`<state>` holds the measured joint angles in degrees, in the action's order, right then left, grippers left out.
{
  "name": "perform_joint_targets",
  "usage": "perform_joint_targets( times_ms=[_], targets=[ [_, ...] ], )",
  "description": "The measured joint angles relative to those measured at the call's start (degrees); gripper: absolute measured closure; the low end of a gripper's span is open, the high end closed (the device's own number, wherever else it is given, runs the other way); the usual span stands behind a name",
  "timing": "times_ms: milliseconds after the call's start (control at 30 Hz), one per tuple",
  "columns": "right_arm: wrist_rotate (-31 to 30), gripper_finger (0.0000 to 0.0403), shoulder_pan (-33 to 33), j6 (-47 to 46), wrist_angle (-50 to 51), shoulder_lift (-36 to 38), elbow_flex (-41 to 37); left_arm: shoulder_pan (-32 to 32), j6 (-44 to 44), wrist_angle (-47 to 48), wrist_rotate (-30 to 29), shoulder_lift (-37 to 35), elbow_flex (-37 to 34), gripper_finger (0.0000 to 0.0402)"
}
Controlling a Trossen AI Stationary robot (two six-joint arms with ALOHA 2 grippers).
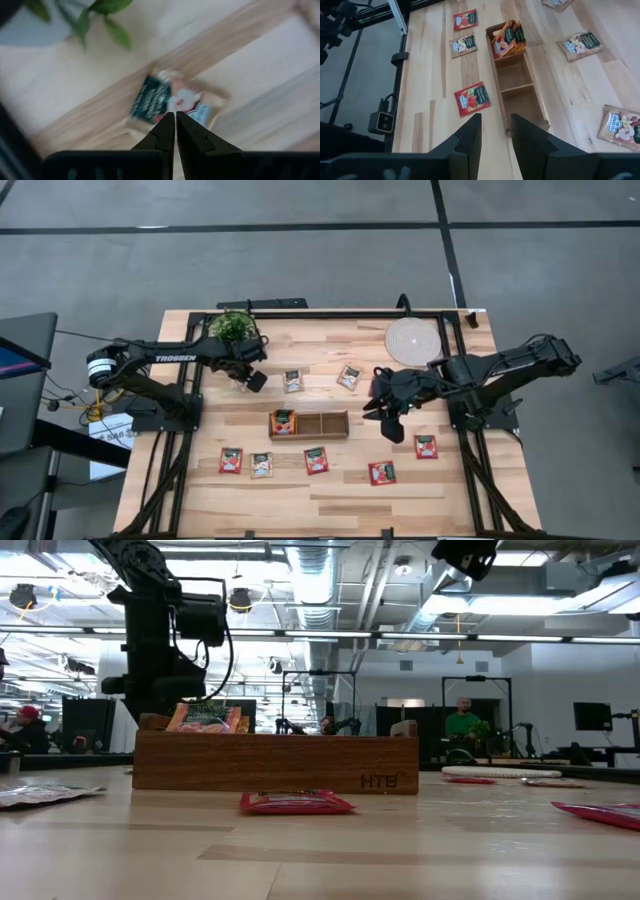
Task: Pick & Place Tea
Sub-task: Put the brown tea bag into the middle section of the wooden organizer
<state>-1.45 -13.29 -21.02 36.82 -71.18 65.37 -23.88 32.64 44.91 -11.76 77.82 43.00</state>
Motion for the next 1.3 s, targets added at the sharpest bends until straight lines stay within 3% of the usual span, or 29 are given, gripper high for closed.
perform_joint_targets(
  times_ms=[467,1300],
  targets=[
    [-0.02,0.0306,0.27,-0.02,0.0,-0.18,-0.01,0.0,0.39,-3.08,5.81,0.0,0.0,0.0392],
    [-0.02,0.0306,0.29,0.01,-0.02,-0.17,0.0,-0.11,5.49,-3.48,5.66,0.0,0.0,0.0391]
  ],
)
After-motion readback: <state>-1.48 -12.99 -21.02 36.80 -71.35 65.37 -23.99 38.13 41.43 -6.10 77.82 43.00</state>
